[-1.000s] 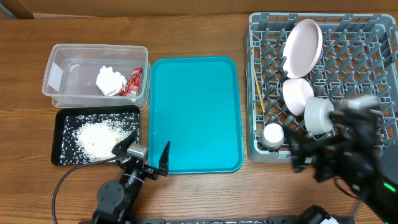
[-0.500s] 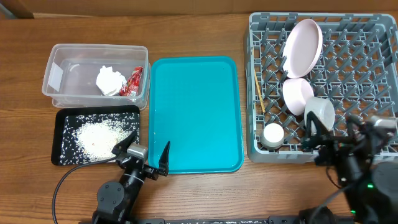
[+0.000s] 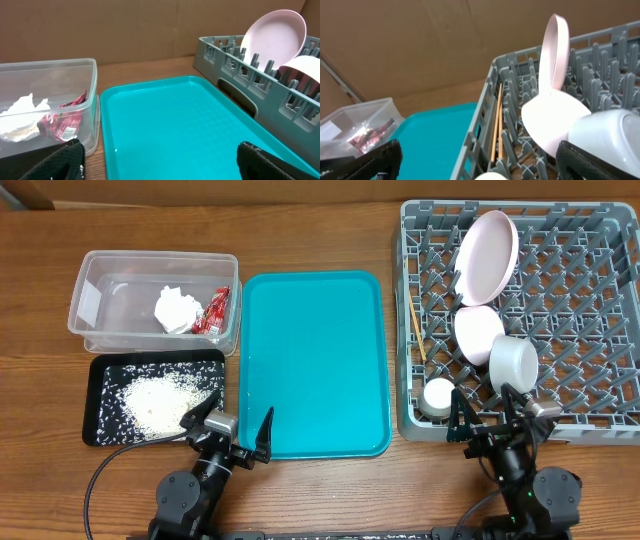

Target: Sort waste into correct bins and load items into the dishwasher

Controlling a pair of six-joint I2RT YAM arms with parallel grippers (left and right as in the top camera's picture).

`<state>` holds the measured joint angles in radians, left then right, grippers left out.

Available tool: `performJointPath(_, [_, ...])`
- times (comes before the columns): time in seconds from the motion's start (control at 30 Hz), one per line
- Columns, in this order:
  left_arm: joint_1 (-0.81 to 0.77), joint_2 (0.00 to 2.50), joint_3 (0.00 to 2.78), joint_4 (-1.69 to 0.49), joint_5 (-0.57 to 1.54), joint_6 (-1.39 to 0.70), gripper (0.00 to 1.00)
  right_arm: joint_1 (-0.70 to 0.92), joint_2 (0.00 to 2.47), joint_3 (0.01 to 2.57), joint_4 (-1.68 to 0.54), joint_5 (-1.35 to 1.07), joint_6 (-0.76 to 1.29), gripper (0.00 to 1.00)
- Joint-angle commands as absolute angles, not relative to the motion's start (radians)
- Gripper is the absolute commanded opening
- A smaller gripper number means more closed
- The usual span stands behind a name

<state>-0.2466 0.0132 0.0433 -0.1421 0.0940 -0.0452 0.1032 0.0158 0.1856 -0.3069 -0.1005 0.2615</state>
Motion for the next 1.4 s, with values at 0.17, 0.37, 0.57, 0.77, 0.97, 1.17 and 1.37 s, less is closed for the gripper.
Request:
performJointPath(0.17, [-0.241,0.005,0.038,-0.142,0.094,-0.041,1.0,0.094,0.003,0.009,-0.052,-0.097,0.258,1.0])
performJointPath(0.37, [-0.241,0.005,0.038,-0.142,0.094,-0.041,1.0,0.094,0.004,0.008,-0.073,-0.096,0.258,1.0])
performJointPath(0.57, [-0.241,0.005,0.038,-0.142,0.094,-0.041,1.0,0.094,0.004,0.008,-0.073,-0.096,0.258,1.0])
performJointPath(0.77, [-0.241,0.005,0.038,-0.142,0.094,-0.041,1.0,0.094,0.004,0.008,-0.073,-0.096,0.258,1.0])
performJointPath(0.97, [-0.241,0.005,0.038,-0.142,0.094,-0.041,1.0,0.094,0.004,0.008,-0.073,-0.096,0.258,1.0])
performJointPath(1.17, [-0.241,0.005,0.038,-0.142,0.094,-0.041,1.0,0.094,0.004,0.008,-0.073,-0.096,0.258,1.0])
performJointPath(1.37, [-0.241,0.005,0.038,-0.142,0.094,-0.041,1.0,0.094,0.004,0.008,-0.073,-0.096,0.258,1.0])
